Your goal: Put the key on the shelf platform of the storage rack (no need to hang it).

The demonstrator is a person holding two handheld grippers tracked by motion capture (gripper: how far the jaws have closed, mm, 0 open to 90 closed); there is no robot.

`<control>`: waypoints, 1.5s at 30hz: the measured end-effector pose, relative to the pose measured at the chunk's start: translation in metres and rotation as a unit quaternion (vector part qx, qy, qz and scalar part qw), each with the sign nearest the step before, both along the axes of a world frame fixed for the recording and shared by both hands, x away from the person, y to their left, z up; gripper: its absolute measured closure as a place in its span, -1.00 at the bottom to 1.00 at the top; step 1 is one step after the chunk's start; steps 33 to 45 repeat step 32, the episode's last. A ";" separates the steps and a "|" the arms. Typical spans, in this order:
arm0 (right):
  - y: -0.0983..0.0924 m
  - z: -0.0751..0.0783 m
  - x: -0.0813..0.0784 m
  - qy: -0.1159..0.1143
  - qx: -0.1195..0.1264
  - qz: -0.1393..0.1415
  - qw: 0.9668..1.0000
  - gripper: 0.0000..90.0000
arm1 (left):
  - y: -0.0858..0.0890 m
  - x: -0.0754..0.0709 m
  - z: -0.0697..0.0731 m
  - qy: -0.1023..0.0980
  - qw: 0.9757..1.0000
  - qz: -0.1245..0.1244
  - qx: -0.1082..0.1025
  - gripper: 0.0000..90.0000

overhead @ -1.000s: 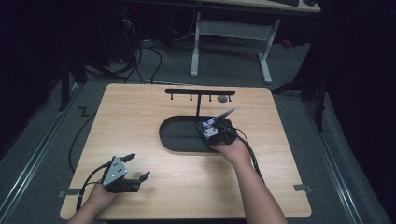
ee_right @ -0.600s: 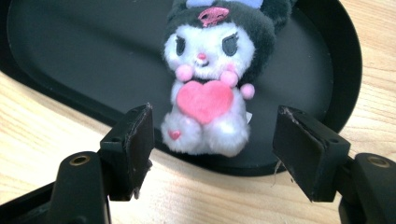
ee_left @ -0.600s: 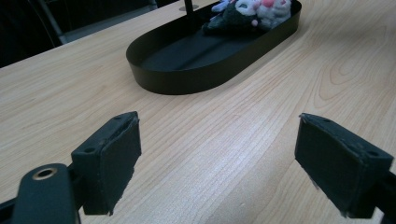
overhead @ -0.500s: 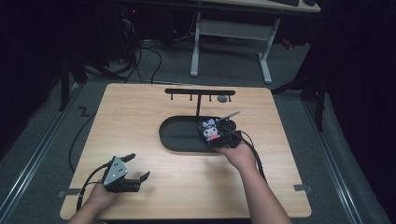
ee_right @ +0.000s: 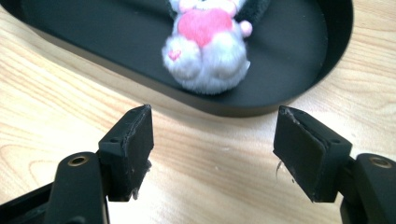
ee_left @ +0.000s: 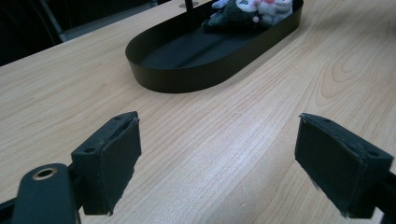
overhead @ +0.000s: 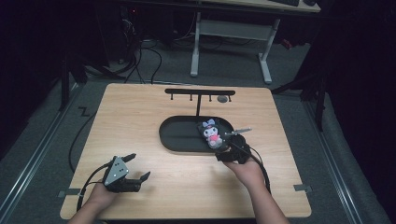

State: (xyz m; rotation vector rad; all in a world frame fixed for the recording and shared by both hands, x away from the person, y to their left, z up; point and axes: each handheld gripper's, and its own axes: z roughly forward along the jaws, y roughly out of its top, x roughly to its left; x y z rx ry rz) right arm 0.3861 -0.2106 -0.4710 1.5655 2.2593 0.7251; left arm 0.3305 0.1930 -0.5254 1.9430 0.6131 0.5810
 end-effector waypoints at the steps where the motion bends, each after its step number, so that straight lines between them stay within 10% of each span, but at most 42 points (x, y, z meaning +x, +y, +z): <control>1: -0.004 -0.003 -0.010 -0.013 0.009 0.001 1.000 -0.36 | 0.000 0.000 0.000 0.000 1.000 0.000 0.001 -0.66; 11: -0.019 -0.027 -0.052 -0.060 0.029 0.004 0.998 -0.43 | -0.001 0.000 0.000 0.000 1.000 0.003 0.003 -0.66; 21: -0.037 -0.037 -0.108 -0.139 0.077 -0.002 0.987 -0.58 | -0.003 0.002 0.000 0.003 1.000 0.001 0.008 -0.66; 45: -0.049 -0.039 -0.107 -0.157 0.081 -0.021 0.984 -0.59 | -0.003 0.002 0.000 0.003 1.000 -0.001 0.010 -0.66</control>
